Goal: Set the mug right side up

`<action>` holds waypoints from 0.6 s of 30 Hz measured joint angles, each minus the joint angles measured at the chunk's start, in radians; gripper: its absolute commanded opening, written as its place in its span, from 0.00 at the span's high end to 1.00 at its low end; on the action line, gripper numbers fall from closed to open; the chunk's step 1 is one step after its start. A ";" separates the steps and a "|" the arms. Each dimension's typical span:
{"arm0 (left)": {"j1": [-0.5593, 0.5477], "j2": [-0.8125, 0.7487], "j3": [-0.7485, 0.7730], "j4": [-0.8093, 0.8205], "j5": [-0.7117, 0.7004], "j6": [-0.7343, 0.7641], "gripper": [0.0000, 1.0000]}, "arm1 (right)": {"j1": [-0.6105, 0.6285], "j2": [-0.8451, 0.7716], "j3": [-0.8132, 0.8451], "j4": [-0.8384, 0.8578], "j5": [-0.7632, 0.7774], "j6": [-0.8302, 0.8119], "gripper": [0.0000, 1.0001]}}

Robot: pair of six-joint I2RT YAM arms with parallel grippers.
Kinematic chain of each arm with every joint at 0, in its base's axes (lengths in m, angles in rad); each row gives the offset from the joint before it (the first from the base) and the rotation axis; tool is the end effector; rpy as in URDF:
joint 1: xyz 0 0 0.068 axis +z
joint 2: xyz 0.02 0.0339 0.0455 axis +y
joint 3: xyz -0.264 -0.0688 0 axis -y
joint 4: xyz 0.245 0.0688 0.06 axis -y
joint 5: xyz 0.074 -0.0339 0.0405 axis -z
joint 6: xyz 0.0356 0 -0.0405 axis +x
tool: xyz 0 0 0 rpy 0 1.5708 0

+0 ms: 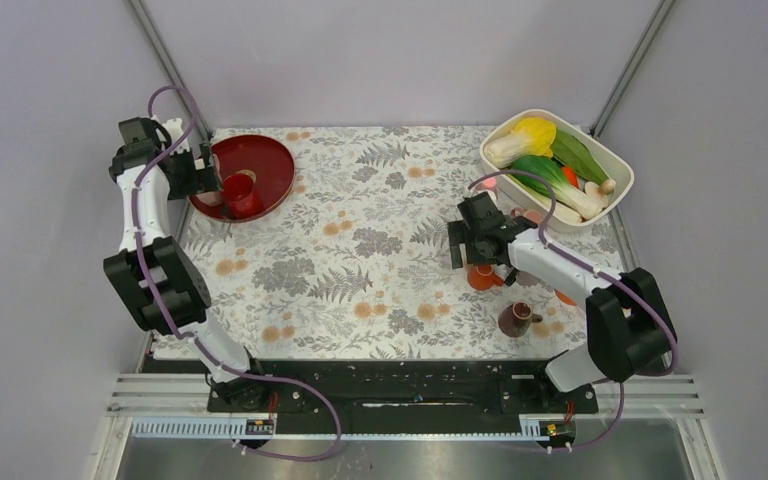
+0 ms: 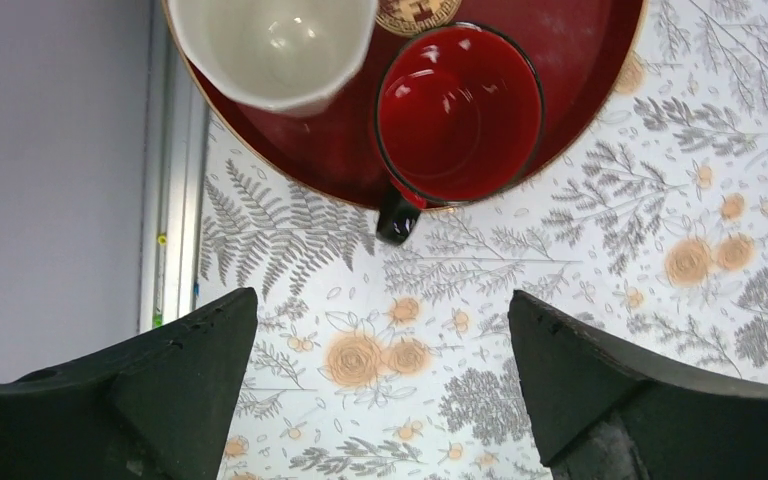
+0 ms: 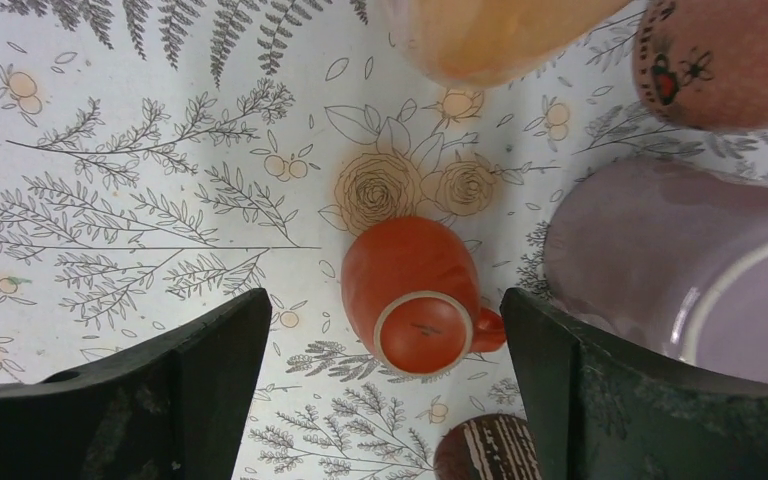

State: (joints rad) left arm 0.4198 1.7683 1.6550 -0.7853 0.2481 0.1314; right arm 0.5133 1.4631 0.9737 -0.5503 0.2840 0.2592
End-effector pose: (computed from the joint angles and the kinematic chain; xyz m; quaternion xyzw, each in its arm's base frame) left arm 0.3593 0.1508 0.3194 -0.0942 0.9329 -0.0233 0.3467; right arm 0.2583 0.1341 0.2205 -0.0842 0.9522 -0.0286 0.2921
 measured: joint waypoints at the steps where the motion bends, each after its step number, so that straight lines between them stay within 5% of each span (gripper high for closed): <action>1: 0.000 -0.014 -0.015 -0.009 0.010 0.004 0.01 | -0.003 0.012 -0.007 0.012 -0.018 0.004 0.10; 8: -0.001 -0.057 -0.030 -0.038 0.045 0.023 0.01 | -0.006 0.042 -0.066 0.035 -0.123 0.069 0.22; 18: -0.001 -0.059 -0.029 -0.063 0.063 0.029 0.01 | 0.088 0.017 -0.065 0.022 -0.253 0.179 0.19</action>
State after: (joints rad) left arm 0.4191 1.7092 1.6260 -0.8478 0.3111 0.1608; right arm 0.6014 1.4803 0.9085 -0.5285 0.0315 0.4377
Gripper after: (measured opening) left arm 0.988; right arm 0.803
